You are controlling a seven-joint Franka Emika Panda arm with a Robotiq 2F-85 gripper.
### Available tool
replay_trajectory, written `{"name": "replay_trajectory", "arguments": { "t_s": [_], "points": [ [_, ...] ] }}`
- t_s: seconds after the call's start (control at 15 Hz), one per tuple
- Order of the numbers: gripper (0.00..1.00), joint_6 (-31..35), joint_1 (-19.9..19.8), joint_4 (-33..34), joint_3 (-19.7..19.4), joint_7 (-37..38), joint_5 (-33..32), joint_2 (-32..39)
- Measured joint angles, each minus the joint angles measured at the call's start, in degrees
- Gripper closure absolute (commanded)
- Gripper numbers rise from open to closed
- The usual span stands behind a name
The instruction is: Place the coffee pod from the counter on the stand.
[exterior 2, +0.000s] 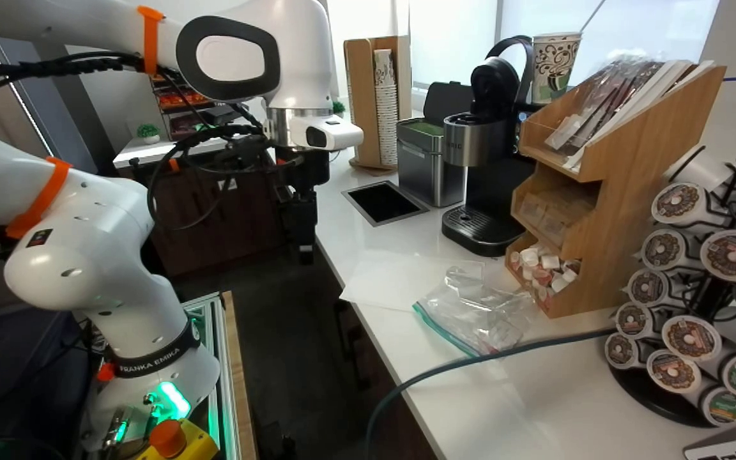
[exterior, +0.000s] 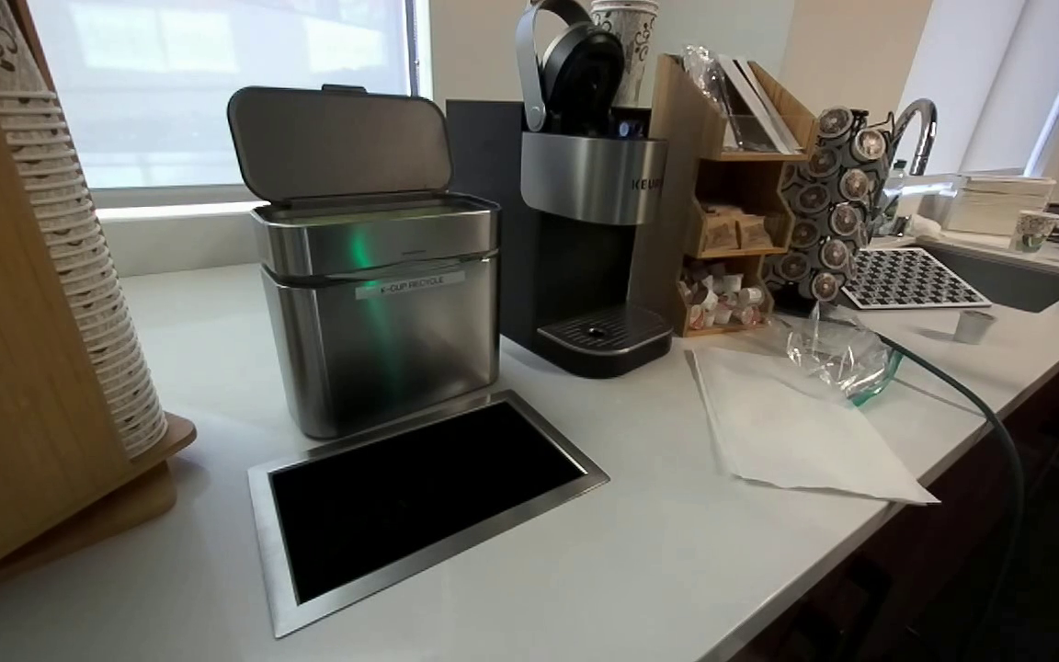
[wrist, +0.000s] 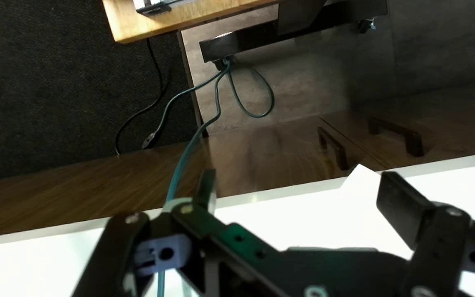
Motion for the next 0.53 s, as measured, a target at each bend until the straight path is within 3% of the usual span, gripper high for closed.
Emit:
{"name": "replay_trajectory", "arguments": {
  "t_s": [0.27, 0.53],
  "points": [
    [0.00, 4.0, -4.9, 0.7, -1.7, 5.8, -0.4, 1.5],
    [0.00, 12.3, -10.9, 1.0, -3.6, 10.1, -1.2, 4.6]
  ]
}}
